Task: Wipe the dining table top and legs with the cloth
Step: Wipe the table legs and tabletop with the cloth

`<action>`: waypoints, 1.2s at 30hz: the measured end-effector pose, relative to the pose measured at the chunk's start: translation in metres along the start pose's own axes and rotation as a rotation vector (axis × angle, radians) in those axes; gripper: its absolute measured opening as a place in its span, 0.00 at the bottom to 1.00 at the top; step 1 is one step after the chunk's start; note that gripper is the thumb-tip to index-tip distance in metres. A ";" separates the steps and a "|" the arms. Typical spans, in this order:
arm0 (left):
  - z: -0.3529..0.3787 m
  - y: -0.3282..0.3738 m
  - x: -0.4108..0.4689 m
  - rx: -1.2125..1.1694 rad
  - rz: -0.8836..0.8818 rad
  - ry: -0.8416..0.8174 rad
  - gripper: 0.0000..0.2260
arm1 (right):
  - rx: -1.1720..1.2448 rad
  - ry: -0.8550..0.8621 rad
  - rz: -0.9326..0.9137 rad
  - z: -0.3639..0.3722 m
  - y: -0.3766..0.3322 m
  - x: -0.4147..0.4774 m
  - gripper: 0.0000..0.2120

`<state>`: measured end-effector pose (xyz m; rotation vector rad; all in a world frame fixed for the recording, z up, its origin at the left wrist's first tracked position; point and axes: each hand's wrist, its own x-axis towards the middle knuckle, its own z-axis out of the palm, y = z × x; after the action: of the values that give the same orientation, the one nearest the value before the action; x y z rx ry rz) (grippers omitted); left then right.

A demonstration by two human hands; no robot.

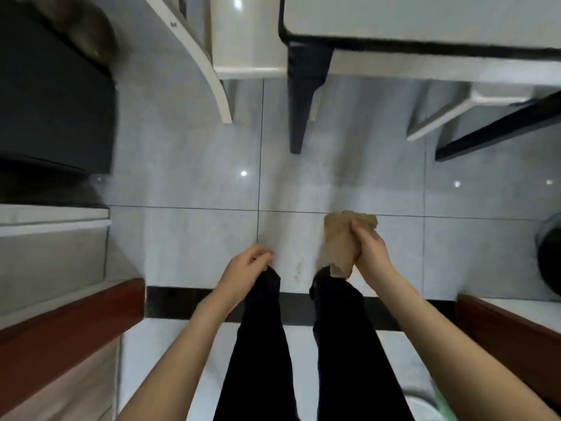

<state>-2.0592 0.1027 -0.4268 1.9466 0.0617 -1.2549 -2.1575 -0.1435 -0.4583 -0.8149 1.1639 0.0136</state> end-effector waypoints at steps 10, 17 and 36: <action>-0.068 0.090 -0.108 0.026 0.261 0.047 0.09 | 0.256 0.086 -0.349 -0.070 -0.081 -0.209 0.33; -0.080 0.038 -0.104 0.073 0.081 -0.042 0.09 | 0.870 0.437 -0.424 -0.091 0.025 -0.288 0.18; 0.177 0.123 -0.125 0.420 0.143 -0.349 0.19 | 1.083 0.834 -0.334 -0.301 0.154 -0.365 0.41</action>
<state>-2.2004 -0.0495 -0.2891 1.9954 -0.5477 -1.5836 -2.6198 -0.0627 -0.2923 0.0182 1.5167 -1.2282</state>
